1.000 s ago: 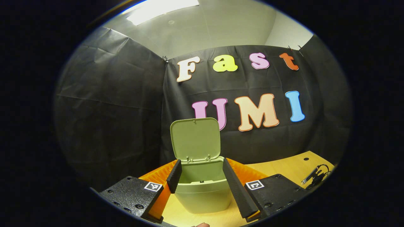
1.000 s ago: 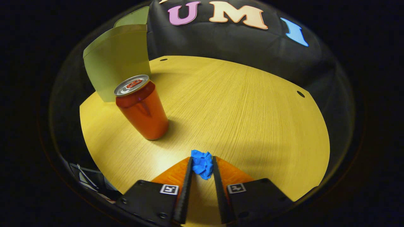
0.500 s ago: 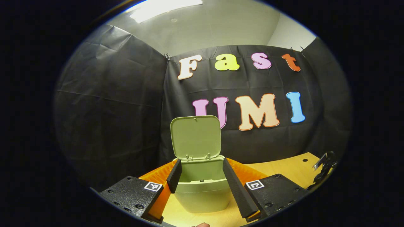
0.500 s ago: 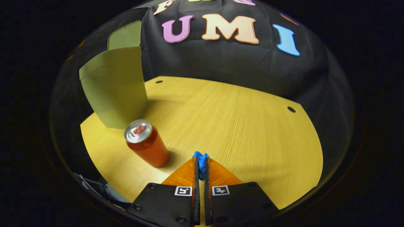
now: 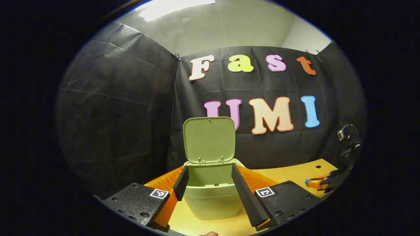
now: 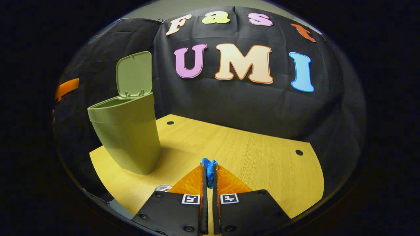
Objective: Press the lid of the desktop garbage bin to open it, pick up the crumpled paper on the desktop and throw it into the bin, then pick up the pop can on the desktop and drop it into the bin, and finally close the garbage bin lid.
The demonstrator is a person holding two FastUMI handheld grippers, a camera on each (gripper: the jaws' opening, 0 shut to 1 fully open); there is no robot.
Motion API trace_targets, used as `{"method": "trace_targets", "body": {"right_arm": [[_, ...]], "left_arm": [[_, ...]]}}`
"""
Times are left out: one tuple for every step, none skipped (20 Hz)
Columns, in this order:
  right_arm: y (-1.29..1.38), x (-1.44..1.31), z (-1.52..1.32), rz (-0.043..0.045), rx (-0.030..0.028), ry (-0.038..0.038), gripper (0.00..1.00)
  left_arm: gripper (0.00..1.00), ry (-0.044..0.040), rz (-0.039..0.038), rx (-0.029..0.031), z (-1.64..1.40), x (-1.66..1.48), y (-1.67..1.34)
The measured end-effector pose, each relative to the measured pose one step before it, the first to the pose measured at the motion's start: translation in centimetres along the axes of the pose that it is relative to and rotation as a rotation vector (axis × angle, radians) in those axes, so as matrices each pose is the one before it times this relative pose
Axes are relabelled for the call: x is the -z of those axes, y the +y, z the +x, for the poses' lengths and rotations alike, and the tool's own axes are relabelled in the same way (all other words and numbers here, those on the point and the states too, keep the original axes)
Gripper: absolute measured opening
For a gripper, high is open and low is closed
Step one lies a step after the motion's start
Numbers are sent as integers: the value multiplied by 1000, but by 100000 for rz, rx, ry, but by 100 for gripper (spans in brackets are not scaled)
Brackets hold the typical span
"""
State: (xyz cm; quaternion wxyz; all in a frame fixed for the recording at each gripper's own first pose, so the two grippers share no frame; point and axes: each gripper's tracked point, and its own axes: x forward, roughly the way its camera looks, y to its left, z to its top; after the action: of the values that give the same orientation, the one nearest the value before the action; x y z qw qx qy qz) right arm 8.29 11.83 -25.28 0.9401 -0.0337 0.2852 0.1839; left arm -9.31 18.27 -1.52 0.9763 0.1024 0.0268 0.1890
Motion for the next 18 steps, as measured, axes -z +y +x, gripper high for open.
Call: {"method": "trace_targets", "body": {"right_arm": [[496,-1900,-335,106,-938,-3315,8],[642,-1288,-116,458,-1001,-2479,8],[459,-1264,-84,-7,-845,-2308,8],[666,-1495,-119,-1391,-787,-3449,8],[453,-1202,14,-1780,-468,-2627,8],[514,-1157,174,-1664,-595,-2159,7],[677,-738,350,-1282,-896,-1497,8],[752,-784,276,-1029,-1261,-1353,8],[585,-731,229,-462,-1154,-1324,8],[754,-572,261,102,-1270,-1142,8],[738,-674,322,261,-1519,-871,8],[1396,-947,595,655,-2520,-1155,7],[1025,-961,546,86,-1556,-1575,8],[1396,-1187,764,-286,-1873,-1942,6],[1357,-661,717,-735,-1731,-1277,7],[803,-381,518,-483,-1119,-576,9],[940,-208,416,-425,-1191,-351,9],[843,-31,527,-270,-1136,23,9]], "left_arm": [[85,393,182,-657,67,184,367],[84,383,35,-244,-31,166,326],[85,410,-175,-270,-200,238,309],[85,520,-554,-388,-72,214,476],[85,469,-430,-336,-40,227,304],[85,459,-385,-363,-32,200,297],[85,452,-190,-433,-61,236,448],[85,464,98,-317,-19,120,348],[85,535,486,-667,-10,238,537],[85,501,246,-402,-23,203,449],[85,504,184,-349,15,262,353],[81,708,119,-367,-19,288,471],[81,717,161,-570,-9,317,583],[81,457,189,-360,-120,327,527],[81,430,96,-706,-10,252,920],[81,290,-95,-489,-102,247,554],[81,438,-259,-466,88,246,494],[81,427,-331,-457,10,188,497]]}}
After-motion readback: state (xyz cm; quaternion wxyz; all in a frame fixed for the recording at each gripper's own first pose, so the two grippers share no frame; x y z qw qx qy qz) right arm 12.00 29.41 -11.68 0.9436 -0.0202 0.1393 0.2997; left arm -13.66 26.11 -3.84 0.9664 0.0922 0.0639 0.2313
